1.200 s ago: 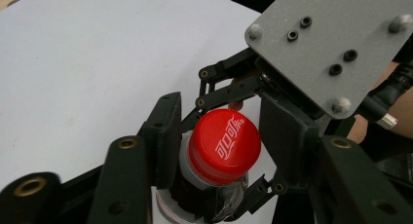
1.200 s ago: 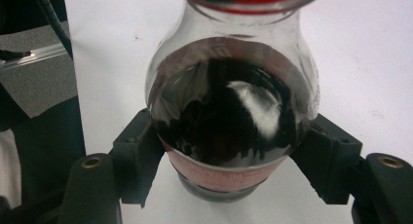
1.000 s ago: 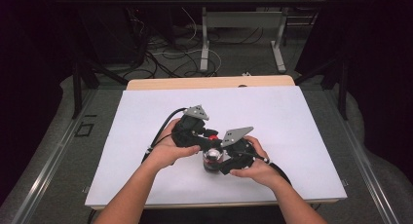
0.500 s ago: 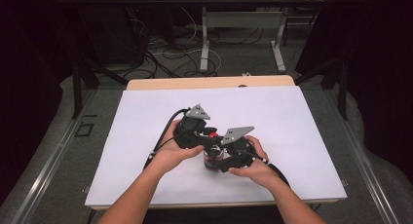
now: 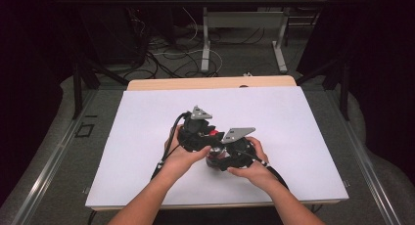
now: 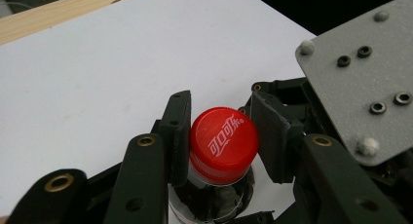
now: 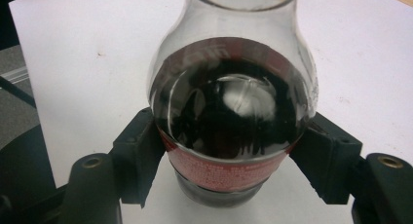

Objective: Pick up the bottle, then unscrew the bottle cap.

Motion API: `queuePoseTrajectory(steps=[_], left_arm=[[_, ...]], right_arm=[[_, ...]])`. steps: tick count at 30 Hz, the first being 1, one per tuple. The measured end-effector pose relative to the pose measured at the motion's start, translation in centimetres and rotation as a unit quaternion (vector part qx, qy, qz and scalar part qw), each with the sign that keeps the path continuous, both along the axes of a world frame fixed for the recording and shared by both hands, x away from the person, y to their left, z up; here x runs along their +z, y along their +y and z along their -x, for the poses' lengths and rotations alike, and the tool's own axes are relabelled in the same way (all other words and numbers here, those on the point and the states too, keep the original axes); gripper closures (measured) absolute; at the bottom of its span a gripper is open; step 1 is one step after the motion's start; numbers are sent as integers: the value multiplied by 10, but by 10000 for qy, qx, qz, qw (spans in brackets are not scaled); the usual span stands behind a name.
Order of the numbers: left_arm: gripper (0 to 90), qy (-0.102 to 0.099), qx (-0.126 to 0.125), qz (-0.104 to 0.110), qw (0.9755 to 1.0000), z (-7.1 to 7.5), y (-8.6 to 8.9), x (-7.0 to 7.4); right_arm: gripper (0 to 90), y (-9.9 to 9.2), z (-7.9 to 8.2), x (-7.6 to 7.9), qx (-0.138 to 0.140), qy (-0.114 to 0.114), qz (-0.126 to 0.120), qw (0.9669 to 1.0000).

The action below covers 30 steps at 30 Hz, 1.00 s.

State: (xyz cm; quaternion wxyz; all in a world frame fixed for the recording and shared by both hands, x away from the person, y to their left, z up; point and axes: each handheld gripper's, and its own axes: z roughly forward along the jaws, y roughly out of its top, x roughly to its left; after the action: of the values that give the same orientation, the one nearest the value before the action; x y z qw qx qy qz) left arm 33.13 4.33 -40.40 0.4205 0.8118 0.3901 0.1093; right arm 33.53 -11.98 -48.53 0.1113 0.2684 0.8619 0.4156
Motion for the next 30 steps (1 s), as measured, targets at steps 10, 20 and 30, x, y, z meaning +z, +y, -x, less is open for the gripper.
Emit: queuePoseTrajectory(steps=[10,20,30], left_arm=[[605,15,373,-25,9993,1,-5,-1],[425,-113,-221,-25,9997,-3,7,8],[311,-25,-972,169,9951,-10,37,15]], right_arm=[[311,0,-1,0,-121,42,71,9999],[311,0,-1,-2,40,76,-47,10000],[310,0,1,0,291,157,-143,9994]])
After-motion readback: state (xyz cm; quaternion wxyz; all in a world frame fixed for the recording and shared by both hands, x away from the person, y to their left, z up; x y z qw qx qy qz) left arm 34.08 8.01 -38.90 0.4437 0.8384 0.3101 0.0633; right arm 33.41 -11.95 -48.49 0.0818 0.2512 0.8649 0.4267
